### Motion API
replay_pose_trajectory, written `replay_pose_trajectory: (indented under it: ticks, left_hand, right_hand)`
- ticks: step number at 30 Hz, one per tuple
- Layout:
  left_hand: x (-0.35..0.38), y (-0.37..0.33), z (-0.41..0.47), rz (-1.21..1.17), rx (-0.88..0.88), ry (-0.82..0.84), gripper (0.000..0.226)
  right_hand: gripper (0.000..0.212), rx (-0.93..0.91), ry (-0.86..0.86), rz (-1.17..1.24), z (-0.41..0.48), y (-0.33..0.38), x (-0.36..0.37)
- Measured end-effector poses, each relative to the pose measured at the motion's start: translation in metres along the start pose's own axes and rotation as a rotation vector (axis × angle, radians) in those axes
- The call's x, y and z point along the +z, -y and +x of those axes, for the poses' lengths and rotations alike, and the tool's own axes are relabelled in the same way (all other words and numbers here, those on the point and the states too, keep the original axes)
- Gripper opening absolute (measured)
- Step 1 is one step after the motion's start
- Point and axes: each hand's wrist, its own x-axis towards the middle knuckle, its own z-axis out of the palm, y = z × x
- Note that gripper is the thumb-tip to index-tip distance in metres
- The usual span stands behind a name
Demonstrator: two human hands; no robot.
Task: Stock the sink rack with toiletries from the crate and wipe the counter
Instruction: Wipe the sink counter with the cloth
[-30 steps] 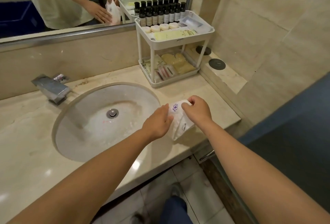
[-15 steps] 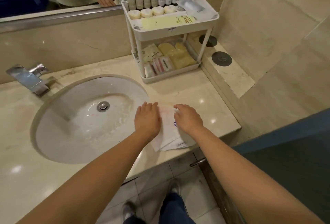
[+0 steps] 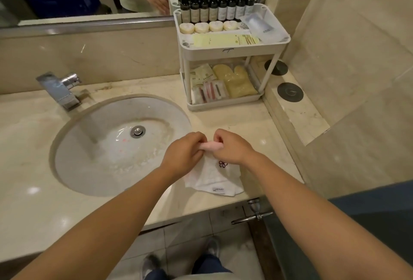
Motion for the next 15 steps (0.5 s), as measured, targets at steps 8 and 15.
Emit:
replay_pose_trajectory:
  ticks: [8,15]
  left_hand:
    - [-0.022,-0.021,0.004,0.011,0.068,-0.093,0.015]
    - [-0.048,-0.031,-0.017,0.006,0.176,-0.088,0.018]
  right_hand:
    - [0.017,-0.075,-0.033,-0.093,-0.027,0.008,-0.023]
    - [0.023,-0.092,-0.17,-0.118,-0.057,0.031,-0.018]
